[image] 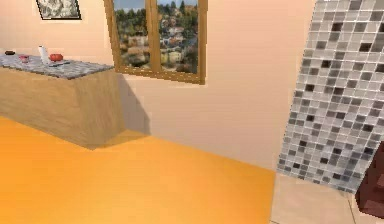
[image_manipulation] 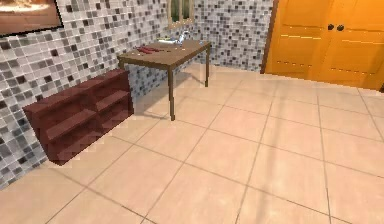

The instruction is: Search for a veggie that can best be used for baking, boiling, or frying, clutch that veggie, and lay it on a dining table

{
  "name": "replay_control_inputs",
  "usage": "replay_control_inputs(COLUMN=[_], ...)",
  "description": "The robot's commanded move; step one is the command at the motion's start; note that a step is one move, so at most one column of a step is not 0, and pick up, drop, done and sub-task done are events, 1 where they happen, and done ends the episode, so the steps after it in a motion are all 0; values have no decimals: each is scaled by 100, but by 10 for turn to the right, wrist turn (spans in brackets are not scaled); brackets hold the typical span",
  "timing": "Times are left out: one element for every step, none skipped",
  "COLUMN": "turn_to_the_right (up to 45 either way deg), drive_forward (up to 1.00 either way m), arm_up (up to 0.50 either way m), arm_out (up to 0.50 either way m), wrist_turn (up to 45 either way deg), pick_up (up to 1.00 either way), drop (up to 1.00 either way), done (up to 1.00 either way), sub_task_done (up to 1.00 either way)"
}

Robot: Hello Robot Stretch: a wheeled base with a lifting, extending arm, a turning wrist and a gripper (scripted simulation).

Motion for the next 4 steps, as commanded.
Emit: replay_control_inputs(turn_to_the_right=[90,0,-450,-150], drive_forward=[0,5,0,0], arm_up=[0,0,0,0], arm_out=[0,0,0,0], wrist_turn=[0,0,0,0], pick_up=[0,0,0,0], drop=[0,0,0,0], done=[0,0,0,0], sub_task_done=[0,0,0,0])
